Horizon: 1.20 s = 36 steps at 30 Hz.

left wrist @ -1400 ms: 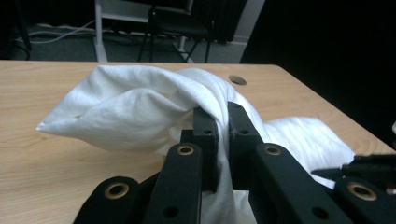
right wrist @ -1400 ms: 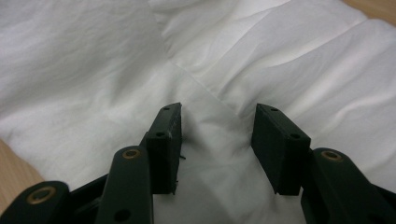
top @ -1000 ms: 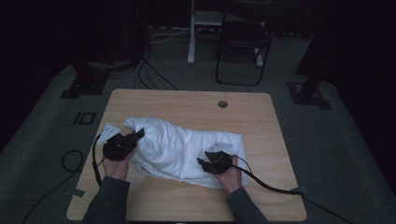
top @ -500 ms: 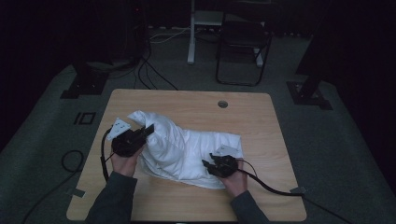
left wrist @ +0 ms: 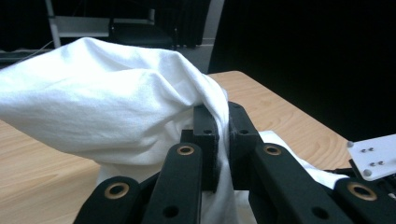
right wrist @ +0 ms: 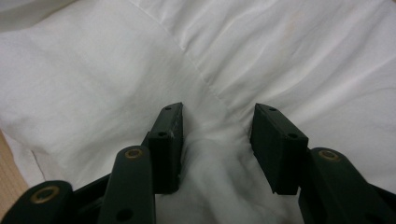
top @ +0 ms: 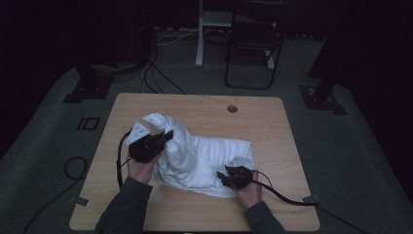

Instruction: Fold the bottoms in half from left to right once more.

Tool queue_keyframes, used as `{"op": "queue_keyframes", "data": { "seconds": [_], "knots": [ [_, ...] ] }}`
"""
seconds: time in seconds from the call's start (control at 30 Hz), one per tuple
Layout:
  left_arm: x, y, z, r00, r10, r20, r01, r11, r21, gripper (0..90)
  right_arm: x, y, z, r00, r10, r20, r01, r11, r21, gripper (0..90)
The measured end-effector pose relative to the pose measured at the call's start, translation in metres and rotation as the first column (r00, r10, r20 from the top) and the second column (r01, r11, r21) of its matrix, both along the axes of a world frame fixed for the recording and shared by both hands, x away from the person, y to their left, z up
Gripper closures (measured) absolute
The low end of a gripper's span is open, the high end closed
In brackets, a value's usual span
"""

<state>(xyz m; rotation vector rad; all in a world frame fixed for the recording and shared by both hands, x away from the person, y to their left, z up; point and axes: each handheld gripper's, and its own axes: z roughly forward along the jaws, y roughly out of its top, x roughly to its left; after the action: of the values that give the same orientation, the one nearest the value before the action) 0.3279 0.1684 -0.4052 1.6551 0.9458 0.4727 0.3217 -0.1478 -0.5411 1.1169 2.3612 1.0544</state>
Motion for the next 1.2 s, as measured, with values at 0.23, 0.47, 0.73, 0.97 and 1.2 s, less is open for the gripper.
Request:
{"op": "queue_keyframes", "data": {
  "seconds": [0.23, 0.47, 0.73, 0.97, 1.2],
  "knots": [
    [0.005, -0.017, -0.002, 0.9993, -0.038, -0.006, 0.038, 0.9991, 0.017, 85.0, -0.006, -0.016, 0.015, 0.9995, -0.019, 0.025, 0.017, 0.998, 0.057, 50.8],
    [0.007, -0.031, -0.004, 0.9979, -0.064, -0.009, 0.065, 0.9971, 0.040, 85.0, -0.011, -0.054, 0.017, 0.9961, -0.088, -0.004, 0.088, 0.995, 0.054, 49.9],
    [0.008, -0.054, -0.001, 0.9940, -0.109, -0.007, 0.110, 0.9919, 0.064, 85.0, -0.006, -0.045, 0.000, 0.9963, -0.079, -0.034, 0.078, 0.997, -0.025, 52.1],
    [0.010, -0.082, 0.000, 0.9864, -0.163, -0.017, 0.164, 0.9825, 0.088, 85.0, -0.008, -0.041, -0.001, 0.9966, -0.080, -0.021, 0.079, 0.997, -0.018, 53.6],
    [0.010, -0.115, -0.009, 0.9730, -0.227, -0.043, 0.230, 0.9677, 0.103, 85.0, -0.008, -0.042, -0.002, 0.9970, -0.076, -0.015, 0.076, 0.997, -0.013, 53.7]
  ]
}}
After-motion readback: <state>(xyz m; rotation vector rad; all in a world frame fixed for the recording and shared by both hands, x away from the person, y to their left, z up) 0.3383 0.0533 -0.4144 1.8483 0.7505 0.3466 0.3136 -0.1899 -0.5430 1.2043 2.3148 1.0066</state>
